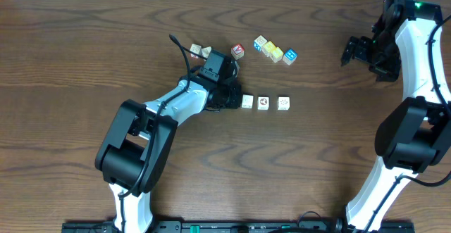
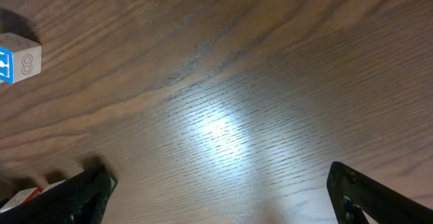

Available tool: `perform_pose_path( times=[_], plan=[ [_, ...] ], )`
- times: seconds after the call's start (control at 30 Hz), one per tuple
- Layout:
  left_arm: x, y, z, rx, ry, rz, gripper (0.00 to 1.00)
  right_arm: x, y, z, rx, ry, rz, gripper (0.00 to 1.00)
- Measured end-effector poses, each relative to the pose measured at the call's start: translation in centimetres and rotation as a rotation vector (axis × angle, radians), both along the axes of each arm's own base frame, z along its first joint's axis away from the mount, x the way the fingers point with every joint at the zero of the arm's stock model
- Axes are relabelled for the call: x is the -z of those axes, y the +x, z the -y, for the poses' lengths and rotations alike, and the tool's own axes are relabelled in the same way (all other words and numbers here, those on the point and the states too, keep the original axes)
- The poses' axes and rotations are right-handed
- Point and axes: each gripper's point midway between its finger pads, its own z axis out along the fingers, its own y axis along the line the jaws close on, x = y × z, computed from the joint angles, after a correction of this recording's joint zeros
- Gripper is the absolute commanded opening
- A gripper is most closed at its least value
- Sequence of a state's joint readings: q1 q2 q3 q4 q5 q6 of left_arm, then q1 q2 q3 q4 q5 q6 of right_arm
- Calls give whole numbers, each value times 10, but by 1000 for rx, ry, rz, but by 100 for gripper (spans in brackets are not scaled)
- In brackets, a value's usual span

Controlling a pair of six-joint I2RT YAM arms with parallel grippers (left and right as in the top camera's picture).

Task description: Lift 3 blocks

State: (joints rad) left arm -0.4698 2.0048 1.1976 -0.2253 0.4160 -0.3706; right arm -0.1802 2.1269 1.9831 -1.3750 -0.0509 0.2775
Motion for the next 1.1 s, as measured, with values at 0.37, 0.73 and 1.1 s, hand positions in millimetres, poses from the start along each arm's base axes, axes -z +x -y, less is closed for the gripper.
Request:
perform_pose_path(
  times=[0.37, 0.73, 1.1],
  plan=[
    [1, -1, 1, -27, -5, -19, 19, 0, 0, 0, 0, 0, 0, 99],
    [1, -2, 1, -57, -13, -39, 19, 0, 0, 0, 0, 0, 0, 99],
    [1, -6, 5, -48, -10, -46, 19, 0, 0, 0, 0, 0, 0, 99]
  ],
)
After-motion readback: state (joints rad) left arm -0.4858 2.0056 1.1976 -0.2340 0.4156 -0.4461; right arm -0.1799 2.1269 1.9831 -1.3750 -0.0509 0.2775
